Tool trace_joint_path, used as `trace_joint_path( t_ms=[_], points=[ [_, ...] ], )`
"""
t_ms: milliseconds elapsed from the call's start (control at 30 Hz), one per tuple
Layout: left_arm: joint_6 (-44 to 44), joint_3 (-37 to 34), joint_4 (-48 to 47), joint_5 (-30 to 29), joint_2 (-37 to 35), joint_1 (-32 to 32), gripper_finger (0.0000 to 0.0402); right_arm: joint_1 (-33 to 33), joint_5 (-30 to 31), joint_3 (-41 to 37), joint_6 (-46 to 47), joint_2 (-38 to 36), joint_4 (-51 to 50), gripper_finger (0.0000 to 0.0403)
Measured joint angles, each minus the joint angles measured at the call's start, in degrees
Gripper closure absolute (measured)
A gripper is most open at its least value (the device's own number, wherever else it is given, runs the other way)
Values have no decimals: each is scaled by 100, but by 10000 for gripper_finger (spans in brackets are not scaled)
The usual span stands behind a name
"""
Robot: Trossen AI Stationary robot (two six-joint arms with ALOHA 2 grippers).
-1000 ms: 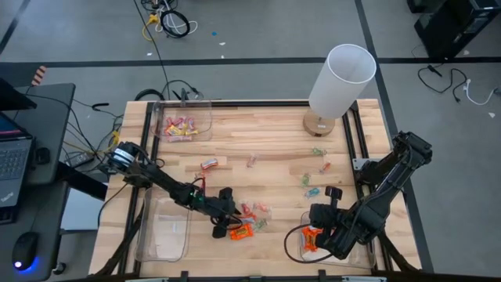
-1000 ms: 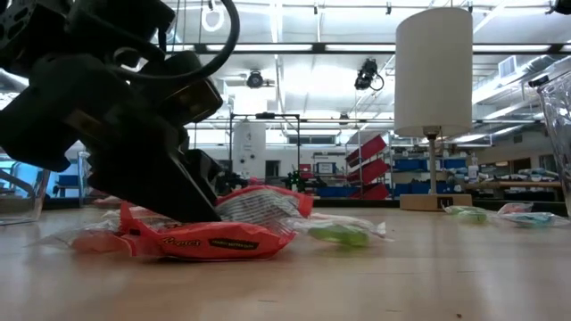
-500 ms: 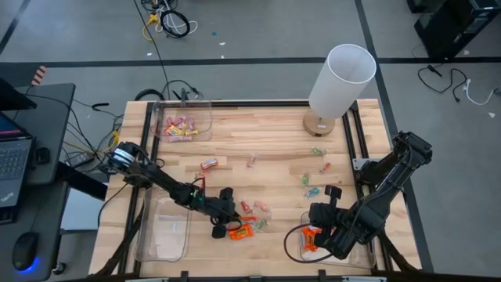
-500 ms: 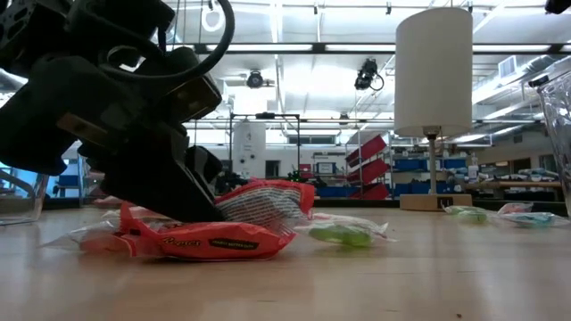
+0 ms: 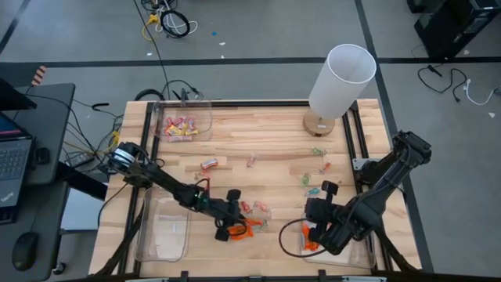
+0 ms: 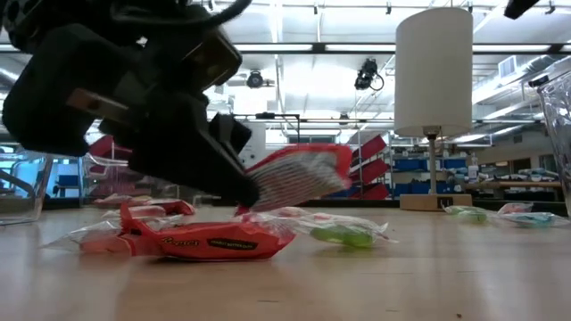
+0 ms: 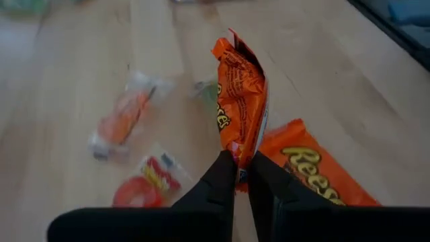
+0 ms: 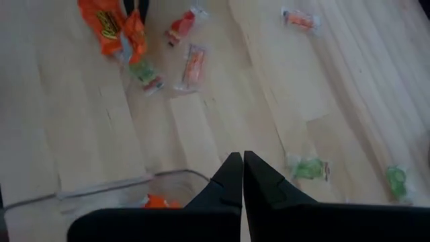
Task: Sort candy
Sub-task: Put the chocolate into the bottom right transparent bin
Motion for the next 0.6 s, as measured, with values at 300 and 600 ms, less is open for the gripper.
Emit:
trace_joint_path(
  t_ms=[300,600],
  points=[
    [893,714,-1132,-649,-21,-104,375,-189,20,0,-940,0,1047,399],
    [2190,1599,-3002,-2857,-584,-385,382,-414,10,-2,-1065,0,1886,389]
  ],
)
